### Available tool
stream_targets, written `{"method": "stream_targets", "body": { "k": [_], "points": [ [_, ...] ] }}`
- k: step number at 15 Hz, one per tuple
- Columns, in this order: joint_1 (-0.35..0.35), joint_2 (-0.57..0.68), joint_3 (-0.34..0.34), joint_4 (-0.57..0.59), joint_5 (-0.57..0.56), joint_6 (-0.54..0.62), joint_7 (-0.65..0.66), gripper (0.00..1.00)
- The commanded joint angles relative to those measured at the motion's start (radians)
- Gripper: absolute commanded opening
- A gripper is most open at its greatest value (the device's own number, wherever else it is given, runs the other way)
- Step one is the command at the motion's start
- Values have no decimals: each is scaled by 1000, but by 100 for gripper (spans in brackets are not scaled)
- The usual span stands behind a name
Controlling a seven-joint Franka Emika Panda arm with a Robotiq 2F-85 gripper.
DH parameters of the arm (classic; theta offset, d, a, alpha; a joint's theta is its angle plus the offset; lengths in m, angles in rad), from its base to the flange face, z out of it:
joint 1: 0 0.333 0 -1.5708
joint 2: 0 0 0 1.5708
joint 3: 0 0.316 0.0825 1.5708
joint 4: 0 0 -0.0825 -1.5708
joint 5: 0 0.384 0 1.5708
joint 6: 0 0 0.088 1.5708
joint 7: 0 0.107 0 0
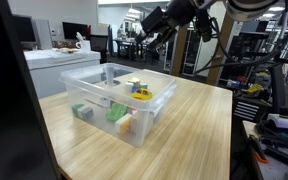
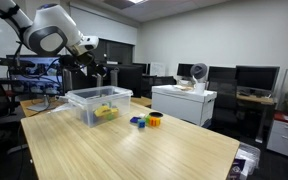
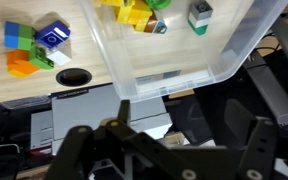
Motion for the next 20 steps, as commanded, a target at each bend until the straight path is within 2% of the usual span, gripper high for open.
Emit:
{"method": "stream_targets", "body": {
  "k": [1, 5, 8, 9, 10, 11, 14, 15, 18, 20],
  "points": [
    [-36, 110, -68, 102, 20, -29, 20, 100],
    [-82, 293, -153, 210, 23, -41, 64, 100],
    [-97, 438, -199, 269, 3, -53, 36, 100],
    [-279, 471, -28, 280, -25, -68, 25, 100],
    [-141, 506, -168, 292, -26, -75, -15, 100],
    [-187, 537, -120, 301, -35, -85, -57, 100],
    [-228, 599, -62, 321, -38, -84, -171, 100],
    [-325, 605, 29, 327, -132, -79, -150, 100],
    [-420, 648, 126, 356, -242, -73, -201, 100],
    [-468, 683, 163, 388, -313, -68, -239, 100]
  ]
}}
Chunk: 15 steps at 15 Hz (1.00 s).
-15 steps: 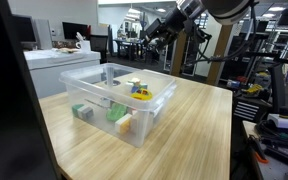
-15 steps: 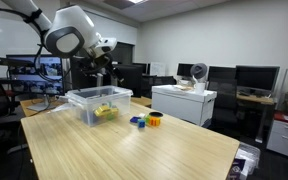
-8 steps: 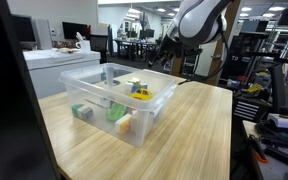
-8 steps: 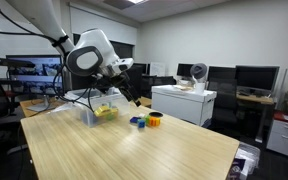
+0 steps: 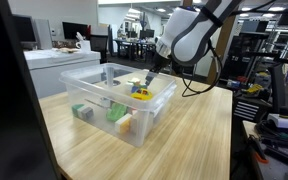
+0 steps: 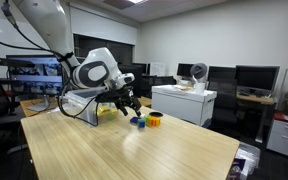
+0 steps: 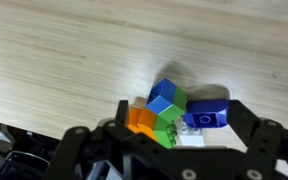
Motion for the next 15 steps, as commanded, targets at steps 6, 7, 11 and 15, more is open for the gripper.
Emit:
{"method": "stream_targets", "body": {
  "k": [6, 7, 11, 15],
  "points": [
    [-121, 160, 57, 183, -285, 60, -188, 100],
    [-128, 175, 66, 198, -307, 76, -209, 100],
    [-191, 206, 155, 215, -342, 132, -305, 100],
    [-231, 222, 210, 217, -343, 131, -355, 100]
  ]
}}
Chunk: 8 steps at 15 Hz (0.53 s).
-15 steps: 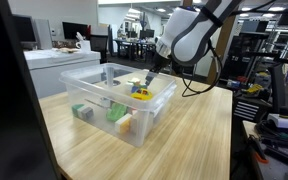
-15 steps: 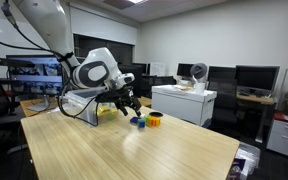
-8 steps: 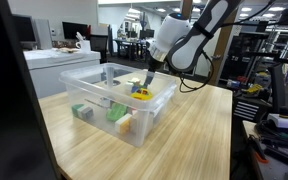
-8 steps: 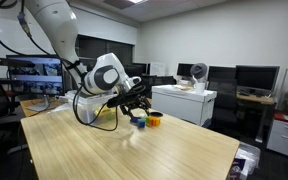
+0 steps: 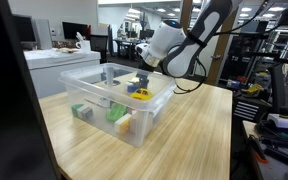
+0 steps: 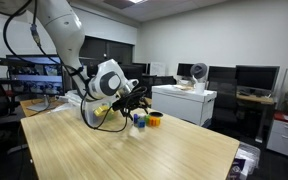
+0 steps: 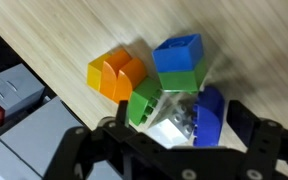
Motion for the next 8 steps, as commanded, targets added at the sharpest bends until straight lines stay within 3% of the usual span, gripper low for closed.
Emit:
{"method": "stream_targets", "body": {
  "k": [1, 8],
  "points": [
    [-52, 21, 46, 7, -14, 9, -45, 100],
    [-107, 1, 125, 54, 97, -288, -10, 100]
  ]
}}
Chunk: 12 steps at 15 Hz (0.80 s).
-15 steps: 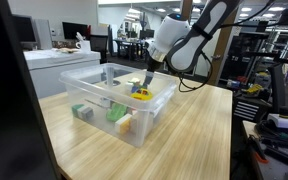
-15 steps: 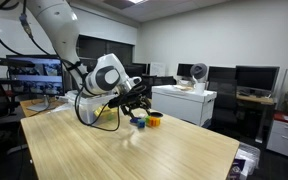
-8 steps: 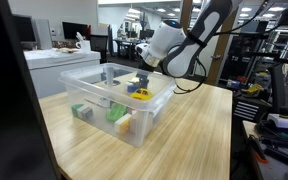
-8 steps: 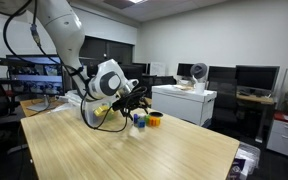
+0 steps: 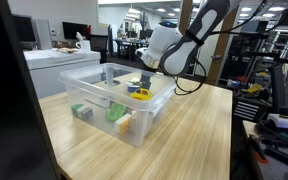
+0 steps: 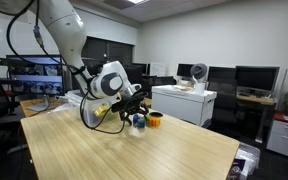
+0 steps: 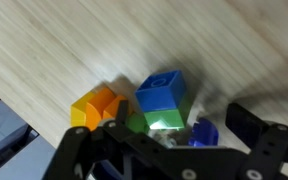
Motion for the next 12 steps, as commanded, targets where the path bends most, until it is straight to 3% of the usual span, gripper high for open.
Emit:
{"method": "stream_targets", "body": {
  "k": [1, 2, 4, 11, 12],
  "points": [
    [-39, -1, 53, 39, 63, -146, -6, 100],
    [-44, 0, 63, 54, 79, -183, -9, 100],
    [-56, 5, 85, 81, 117, -250, -17, 74],
    [-70, 21, 120, 146, 209, -382, -11, 27],
    [-71, 19, 116, 150, 221, -387, 2, 15]
  ]
}}
